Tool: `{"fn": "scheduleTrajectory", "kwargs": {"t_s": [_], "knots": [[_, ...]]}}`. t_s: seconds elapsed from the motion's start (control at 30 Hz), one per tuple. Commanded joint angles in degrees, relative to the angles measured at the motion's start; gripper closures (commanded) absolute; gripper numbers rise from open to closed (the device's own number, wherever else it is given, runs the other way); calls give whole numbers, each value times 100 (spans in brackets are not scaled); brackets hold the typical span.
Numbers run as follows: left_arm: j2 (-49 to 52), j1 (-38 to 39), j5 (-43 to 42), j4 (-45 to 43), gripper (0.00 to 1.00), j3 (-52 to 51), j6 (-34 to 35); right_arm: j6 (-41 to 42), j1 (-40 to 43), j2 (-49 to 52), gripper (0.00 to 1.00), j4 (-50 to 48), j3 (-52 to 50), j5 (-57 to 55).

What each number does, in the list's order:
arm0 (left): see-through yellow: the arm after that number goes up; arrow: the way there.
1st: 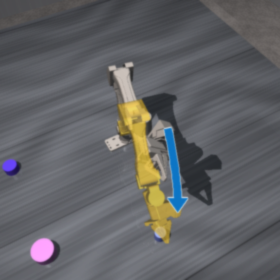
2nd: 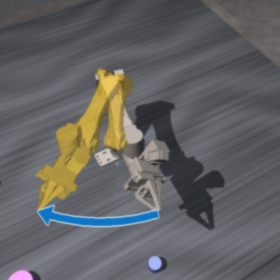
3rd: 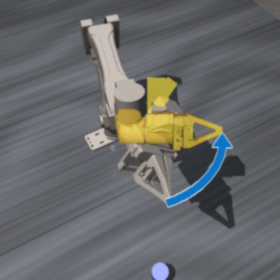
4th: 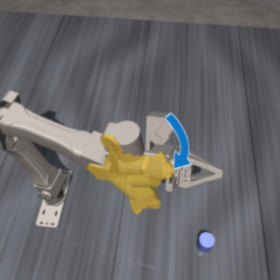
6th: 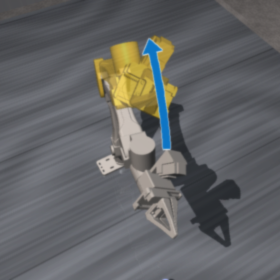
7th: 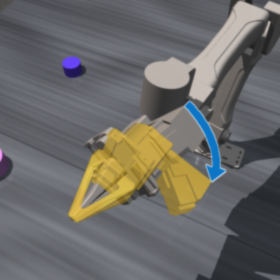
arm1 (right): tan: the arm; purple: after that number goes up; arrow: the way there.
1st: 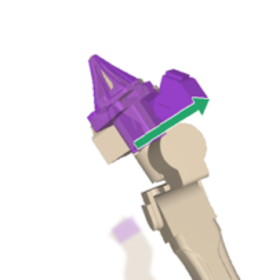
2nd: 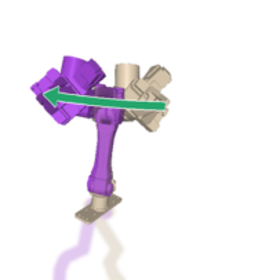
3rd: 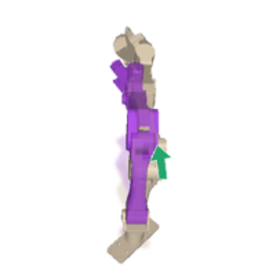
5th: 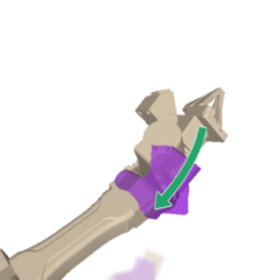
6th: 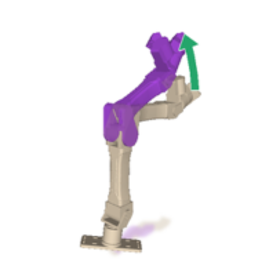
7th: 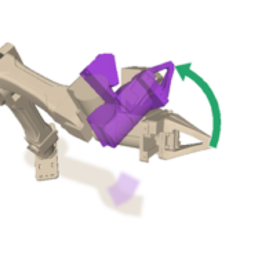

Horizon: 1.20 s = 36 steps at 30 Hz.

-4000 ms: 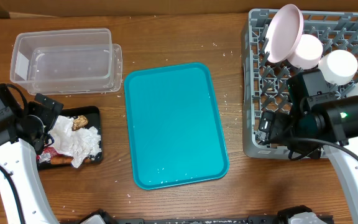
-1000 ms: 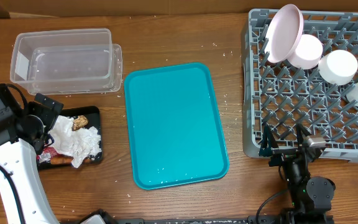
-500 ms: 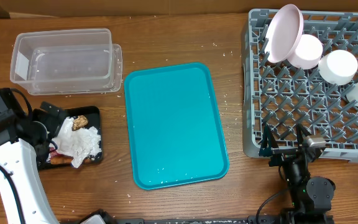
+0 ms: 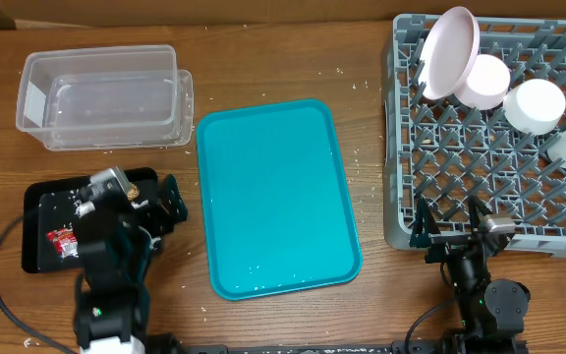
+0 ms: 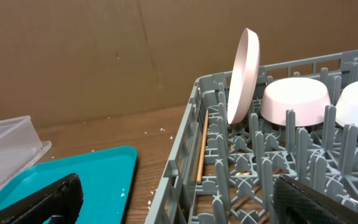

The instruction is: Sort waste into correct bins and load items into the dishwasher

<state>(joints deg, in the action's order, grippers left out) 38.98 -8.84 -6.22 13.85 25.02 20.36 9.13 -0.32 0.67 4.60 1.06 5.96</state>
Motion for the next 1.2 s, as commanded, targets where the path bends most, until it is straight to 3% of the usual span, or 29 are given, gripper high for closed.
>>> {"fn": "scheduleTrajectory", "kwargs": {"t_s": [0.0,0.13,0.3,0.43,0.5,0.67,0.77,1.17], "knots": [[-857,24,-105,-1093,0,-1189,-243,-20,39,-50,0,-22,-59,-35],[-1574,26,-396,-1974,0,-1906,-262,-20,39,-50,0,-22,-59,-35],[-2107,144,-413,-2052,0,-2162,-291,-20,39,-50,0,-22,-59,-35],[-2503,404,-402,-2044,0,-2332,-686,-20,39,-50,0,-22,-59,-35],[-2754,557,-337,-2022,0,-2479,-826,-20,39,-50,0,-22,-59,-35],[-3508,918,299,-929,0,-2474,-859,-20,39,-50,0,-22,-59,-35],[-3871,977,387,-940,0,-2474,-1034,-20,39,-50,0,-22,-59,-35],[-3783,970,518,-935,0,-2474,-1311,-20,39,-50,0,-22,-59,-35]]}}
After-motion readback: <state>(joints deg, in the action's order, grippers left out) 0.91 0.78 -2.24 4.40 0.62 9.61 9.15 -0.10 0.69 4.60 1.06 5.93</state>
